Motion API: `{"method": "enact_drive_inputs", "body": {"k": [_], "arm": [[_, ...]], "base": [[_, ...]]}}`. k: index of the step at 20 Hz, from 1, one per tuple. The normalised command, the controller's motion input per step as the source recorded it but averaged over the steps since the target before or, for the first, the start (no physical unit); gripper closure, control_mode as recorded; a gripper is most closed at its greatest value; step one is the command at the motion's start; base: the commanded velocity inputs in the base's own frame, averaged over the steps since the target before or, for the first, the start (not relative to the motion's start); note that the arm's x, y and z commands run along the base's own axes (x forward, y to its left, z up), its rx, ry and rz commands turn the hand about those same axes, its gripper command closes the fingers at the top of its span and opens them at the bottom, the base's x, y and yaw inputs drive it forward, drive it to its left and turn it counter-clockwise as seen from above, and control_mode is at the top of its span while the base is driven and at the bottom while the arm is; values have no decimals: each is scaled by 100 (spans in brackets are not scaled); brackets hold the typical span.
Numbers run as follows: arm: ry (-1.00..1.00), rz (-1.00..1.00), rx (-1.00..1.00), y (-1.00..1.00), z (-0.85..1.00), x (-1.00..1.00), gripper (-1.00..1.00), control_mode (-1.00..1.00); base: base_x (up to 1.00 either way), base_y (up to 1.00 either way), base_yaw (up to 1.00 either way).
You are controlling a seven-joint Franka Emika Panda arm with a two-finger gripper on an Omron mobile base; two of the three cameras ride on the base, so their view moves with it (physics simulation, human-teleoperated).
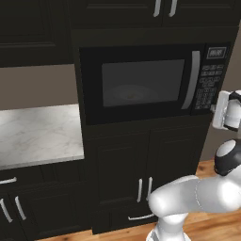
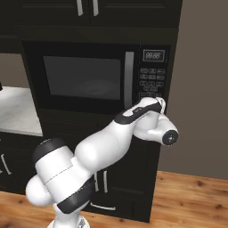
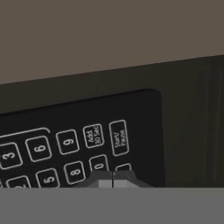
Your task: Transport the shrimp from the fridge to the microwave and turn on the microwave.
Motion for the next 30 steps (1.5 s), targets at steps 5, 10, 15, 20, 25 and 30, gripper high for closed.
{"method": "enact_drive_inputs", "body": {"k": [5, 10, 15, 20, 25, 30], "arm": [[3, 0, 0, 0, -6, 14, 100, -100], [4, 0, 0, 0, -12, 17, 100, -100], [2, 0, 0, 0, -12, 17, 100, -100], [0, 0, 0, 0, -5, 15, 100, -100], [1, 0, 0, -3, -7, 21, 100, -100], [1, 0, 0, -8, -18, 27, 100, -100]], "base": [[0, 0, 0], [0, 0, 0], [0, 0, 0], [0, 0, 0], [0, 0, 0], [0, 0, 0]]}}
